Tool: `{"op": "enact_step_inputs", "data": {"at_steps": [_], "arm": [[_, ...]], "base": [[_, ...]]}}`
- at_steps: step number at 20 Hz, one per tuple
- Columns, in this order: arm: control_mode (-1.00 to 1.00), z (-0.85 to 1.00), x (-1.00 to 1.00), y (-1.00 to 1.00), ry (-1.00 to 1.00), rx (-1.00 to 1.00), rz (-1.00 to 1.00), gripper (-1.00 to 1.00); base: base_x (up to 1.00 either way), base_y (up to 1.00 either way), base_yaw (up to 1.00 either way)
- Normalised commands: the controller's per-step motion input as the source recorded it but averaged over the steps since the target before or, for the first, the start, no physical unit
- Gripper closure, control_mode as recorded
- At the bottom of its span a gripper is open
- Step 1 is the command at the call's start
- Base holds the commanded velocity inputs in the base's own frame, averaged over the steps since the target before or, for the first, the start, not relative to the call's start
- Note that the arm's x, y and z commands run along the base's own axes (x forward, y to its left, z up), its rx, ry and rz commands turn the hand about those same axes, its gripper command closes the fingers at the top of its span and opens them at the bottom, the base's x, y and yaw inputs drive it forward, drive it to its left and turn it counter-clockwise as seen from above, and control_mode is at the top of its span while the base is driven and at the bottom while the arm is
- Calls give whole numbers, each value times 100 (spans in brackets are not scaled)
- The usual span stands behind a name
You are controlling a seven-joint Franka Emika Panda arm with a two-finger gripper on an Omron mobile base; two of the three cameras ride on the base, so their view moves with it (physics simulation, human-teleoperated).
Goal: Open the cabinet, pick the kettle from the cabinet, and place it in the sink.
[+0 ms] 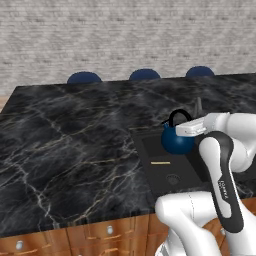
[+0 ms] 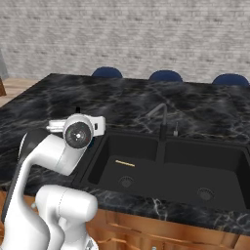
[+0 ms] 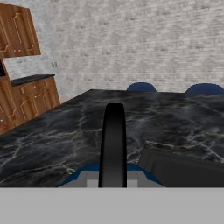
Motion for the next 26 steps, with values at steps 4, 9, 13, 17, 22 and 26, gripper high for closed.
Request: {"op": "enact_step_inputs", "data": {"at_steps": [4, 9, 13, 17, 22, 26], "arm": [[-100, 0, 0, 0, 0, 0, 0, 100], [-100, 0, 0, 0, 0, 0, 0, 100], [-100, 0, 0, 0, 0, 0, 0, 100], [-100, 0, 0, 0, 0, 0, 0, 100], [-100, 0, -1, 0, 0, 0, 1, 100], [-100, 0, 0, 28, 0, -16, -8, 100]], "base": [[0, 0, 0], [0, 0, 0], [0, 0, 0], [0, 0, 0], [0, 0, 0], [0, 0, 0]]}}
